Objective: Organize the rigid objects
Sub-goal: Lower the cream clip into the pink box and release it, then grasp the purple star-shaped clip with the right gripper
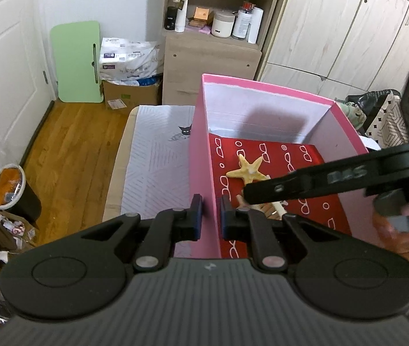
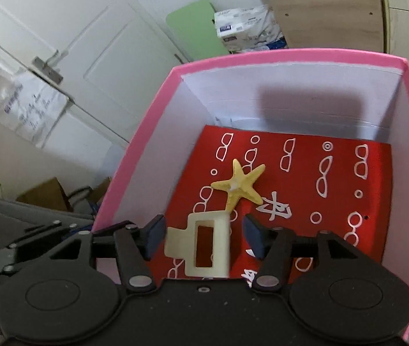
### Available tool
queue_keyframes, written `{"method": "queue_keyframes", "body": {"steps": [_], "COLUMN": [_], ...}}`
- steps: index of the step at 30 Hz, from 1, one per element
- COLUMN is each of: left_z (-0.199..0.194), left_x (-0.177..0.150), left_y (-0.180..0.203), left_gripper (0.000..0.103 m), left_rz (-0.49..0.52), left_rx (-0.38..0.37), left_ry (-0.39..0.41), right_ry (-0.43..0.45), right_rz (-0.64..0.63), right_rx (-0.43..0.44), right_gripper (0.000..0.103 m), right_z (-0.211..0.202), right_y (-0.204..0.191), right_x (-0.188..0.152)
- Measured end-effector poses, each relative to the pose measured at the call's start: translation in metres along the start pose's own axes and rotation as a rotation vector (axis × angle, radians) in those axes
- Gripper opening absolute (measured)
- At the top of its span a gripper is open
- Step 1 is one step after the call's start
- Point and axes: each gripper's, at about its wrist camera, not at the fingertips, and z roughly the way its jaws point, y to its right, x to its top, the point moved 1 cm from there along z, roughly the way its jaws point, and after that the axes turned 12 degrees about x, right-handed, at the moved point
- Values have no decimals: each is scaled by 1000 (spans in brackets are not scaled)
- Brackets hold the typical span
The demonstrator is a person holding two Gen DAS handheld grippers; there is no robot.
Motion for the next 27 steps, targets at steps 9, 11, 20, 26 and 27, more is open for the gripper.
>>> {"method": "queue_keyframes", "body": {"steps": [9, 11, 20, 26, 27], "left_z": [-1, -2, 0, 1, 0], "left_x": [0, 1, 1, 1, 1], "left_y": [2, 4, 8, 9, 8], "left_gripper": [9, 9, 8, 8, 8], "left_rz": [-7, 10, 47, 37, 36], "left_rx": [21, 30, 50, 59, 58], "left_ry": [4, 4, -12, -19, -20], "right_ry": [137, 152, 267, 245, 237], "right_rz": [-54, -55, -9, 5, -10], "right_rx": [74, 80, -66, -230, -256], "right_gripper": [64, 64, 66, 67, 67], "right_z": [-80, -102, -195, -197, -192], "right_y": [-8, -5, 43, 77, 78], "right_x": [-19, -25, -72, -110, -116]}}
